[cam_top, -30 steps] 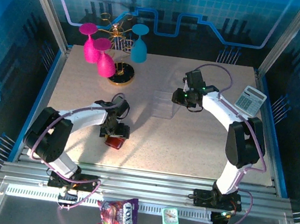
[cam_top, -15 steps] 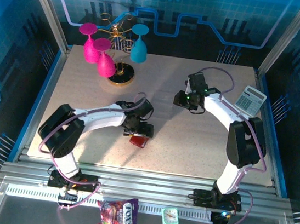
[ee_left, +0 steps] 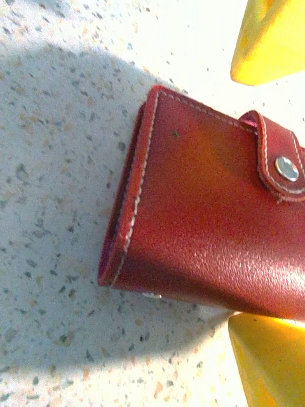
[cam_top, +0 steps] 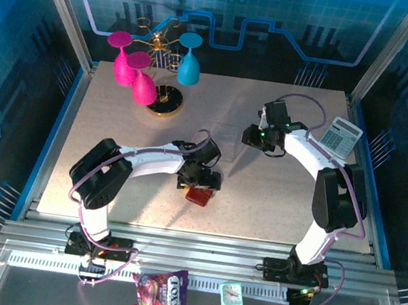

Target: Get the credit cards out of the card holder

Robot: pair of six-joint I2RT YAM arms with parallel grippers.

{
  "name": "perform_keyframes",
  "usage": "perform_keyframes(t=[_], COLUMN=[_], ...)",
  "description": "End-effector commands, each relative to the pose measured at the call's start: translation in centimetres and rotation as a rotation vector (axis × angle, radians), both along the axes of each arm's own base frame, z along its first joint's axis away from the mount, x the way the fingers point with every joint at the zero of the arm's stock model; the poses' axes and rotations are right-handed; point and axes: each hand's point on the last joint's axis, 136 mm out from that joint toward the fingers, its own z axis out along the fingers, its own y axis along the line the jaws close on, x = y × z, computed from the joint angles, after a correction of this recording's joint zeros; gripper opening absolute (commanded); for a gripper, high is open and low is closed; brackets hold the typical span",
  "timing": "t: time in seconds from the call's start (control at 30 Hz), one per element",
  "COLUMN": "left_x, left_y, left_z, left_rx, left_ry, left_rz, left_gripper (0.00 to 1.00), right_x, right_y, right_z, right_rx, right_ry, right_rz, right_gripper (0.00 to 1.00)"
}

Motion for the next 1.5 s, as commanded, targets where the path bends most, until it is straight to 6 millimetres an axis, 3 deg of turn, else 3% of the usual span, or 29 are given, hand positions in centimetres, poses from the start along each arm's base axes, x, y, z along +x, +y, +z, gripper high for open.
perform_keyframes(t=[0.0, 0.53, 0.83, 1.07, 1.2, 1.47], left_x=[0.0, -2.4, -0.1, 0.9, 0.6, 0.4], left_y=[-0.7, -2.1, 0.5, 0.6, 1.2, 1.6], left_z=[1.2, 2.5, 4.2, 5.7, 5.5, 4.7], left_rx=[-0.076, -0.248, -0.437, -0.599, -0.596, -0.654], left_ry=[-0.002, 0.069, -0.009, -0.061, -0.059, -0.032], left_rz=[0.023, -0.035, 0.136, 0.183, 0.211, 0.268], left_gripper=[0.94, 0.89, 0.83, 0.72, 0.62, 0.39], right_x=[-0.8, -5.9, -9.7, -12.8, -14.4, -16.0], right_y=[0.3, 2.1, 4.6, 7.3, 8.7, 9.1], right_z=[0.9, 0.3, -0.7, -1.2, -1.8, -2.9], right_rx=[0.027, 0.032, 0.057, 0.025, -0.010, -0.097], right_ry=[-0.001, 0.057, 0.119, 0.174, 0.207, 0.242], right_rz=[0.025, 0.078, 0.122, 0.200, 0.242, 0.272], right_gripper=[0.37, 0.39, 0.39, 0.39, 0.39, 0.38])
